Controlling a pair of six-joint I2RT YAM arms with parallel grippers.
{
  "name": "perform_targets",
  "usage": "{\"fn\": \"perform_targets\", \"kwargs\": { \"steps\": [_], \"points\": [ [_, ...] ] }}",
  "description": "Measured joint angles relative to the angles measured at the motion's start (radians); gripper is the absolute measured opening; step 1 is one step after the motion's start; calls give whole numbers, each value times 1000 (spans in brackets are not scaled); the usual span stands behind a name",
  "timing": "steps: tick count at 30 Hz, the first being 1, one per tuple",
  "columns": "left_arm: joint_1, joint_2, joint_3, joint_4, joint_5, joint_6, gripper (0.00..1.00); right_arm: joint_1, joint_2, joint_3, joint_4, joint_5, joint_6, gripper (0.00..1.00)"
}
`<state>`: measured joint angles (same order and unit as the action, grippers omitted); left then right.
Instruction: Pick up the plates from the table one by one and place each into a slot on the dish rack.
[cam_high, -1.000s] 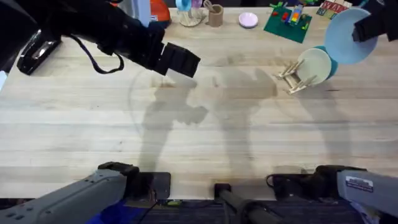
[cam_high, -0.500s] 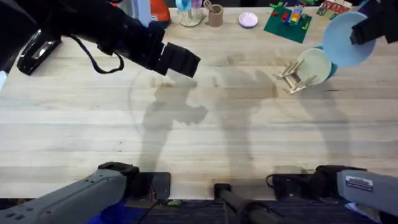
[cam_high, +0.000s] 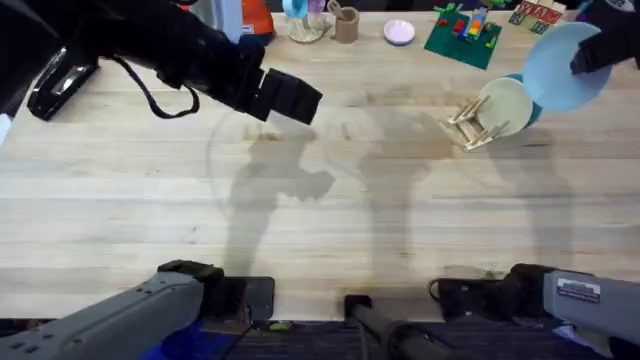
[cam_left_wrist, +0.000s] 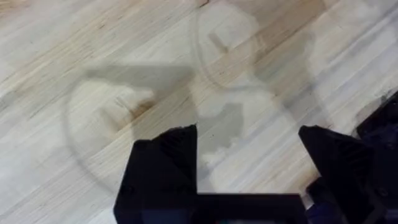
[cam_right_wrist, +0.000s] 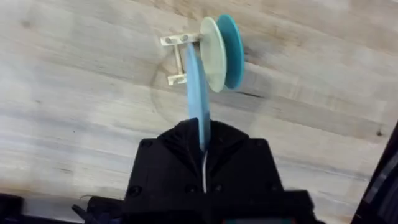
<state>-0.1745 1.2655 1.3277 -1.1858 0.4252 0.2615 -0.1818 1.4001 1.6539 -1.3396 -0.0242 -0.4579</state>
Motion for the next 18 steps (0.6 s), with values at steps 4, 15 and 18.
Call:
{"fn": "perform_targets", "kwargs": {
  "steps": [4,15,18],
  "points": [
    [0,0,0,0,0,0,996,0,34,0,2,-7,-13,29],
    [0,0,0,0,0,0,996,0,117,0,31,-7,-30,29],
    [0,0,0,0,0,0,996,0,130,0,33,-3,-32,29]
  ]
}}
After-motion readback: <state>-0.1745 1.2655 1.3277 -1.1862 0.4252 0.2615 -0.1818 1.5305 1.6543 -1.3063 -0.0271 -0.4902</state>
